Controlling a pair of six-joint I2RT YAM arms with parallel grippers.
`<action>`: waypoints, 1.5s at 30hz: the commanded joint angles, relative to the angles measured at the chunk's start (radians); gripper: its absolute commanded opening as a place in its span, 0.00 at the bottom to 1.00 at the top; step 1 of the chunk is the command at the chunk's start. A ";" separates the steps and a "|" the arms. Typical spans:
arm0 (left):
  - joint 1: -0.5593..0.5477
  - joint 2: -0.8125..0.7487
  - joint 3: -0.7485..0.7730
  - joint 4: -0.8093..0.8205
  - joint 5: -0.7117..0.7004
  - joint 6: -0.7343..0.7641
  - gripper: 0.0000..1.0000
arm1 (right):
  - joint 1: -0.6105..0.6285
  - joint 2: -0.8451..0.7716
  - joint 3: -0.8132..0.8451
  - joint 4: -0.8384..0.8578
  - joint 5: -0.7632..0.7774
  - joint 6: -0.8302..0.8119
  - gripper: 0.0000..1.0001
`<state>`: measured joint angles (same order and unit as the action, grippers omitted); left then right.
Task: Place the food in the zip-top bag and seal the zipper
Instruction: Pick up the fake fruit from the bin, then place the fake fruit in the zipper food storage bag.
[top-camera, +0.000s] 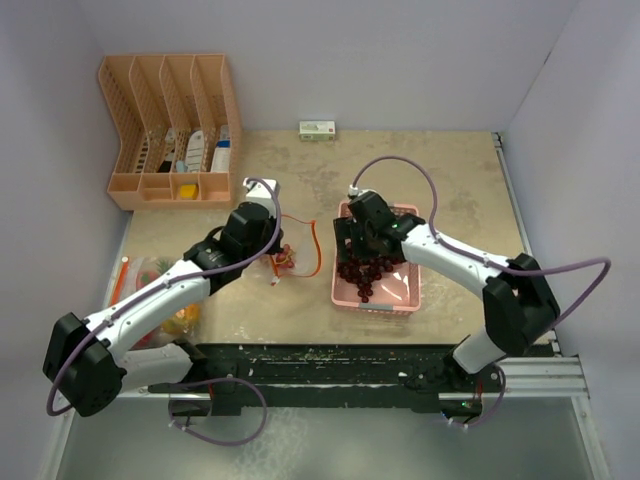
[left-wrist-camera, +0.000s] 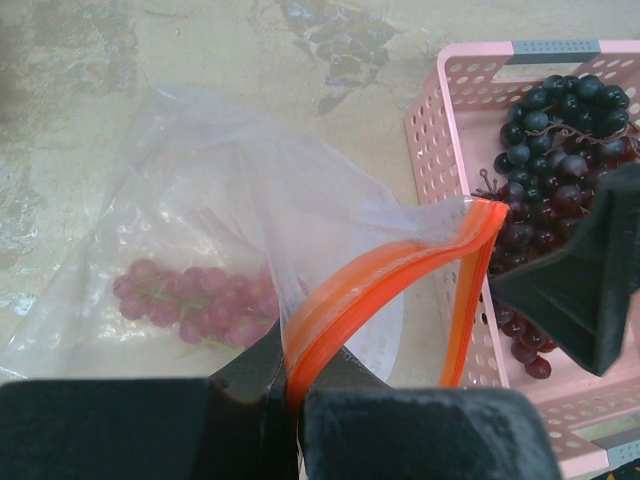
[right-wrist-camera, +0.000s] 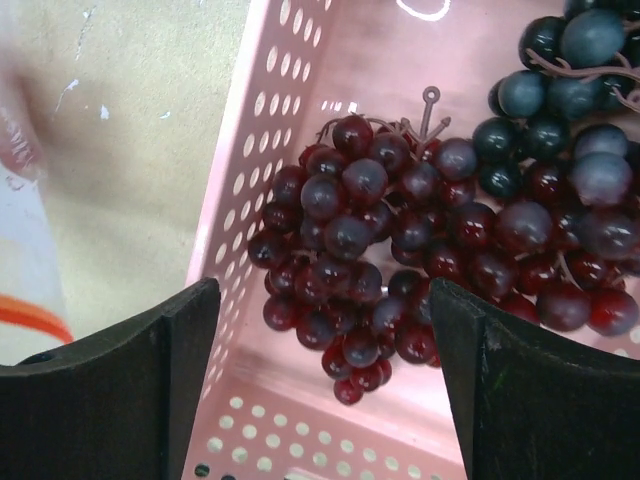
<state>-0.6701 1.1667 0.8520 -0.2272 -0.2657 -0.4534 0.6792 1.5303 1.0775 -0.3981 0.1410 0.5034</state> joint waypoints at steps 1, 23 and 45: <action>-0.002 -0.034 -0.004 0.016 -0.016 0.000 0.00 | -0.006 0.060 -0.014 0.084 -0.017 0.016 0.86; -0.001 -0.077 -0.005 -0.032 -0.038 0.015 0.00 | -0.027 -0.001 -0.043 0.122 0.043 0.011 0.10; 0.001 0.086 0.117 -0.035 0.109 -0.028 0.00 | -0.001 -0.510 -0.295 0.889 -0.429 0.083 0.03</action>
<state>-0.6701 1.2629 0.8959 -0.2741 -0.2260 -0.4553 0.6636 1.0508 0.8726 0.0788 -0.2626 0.4553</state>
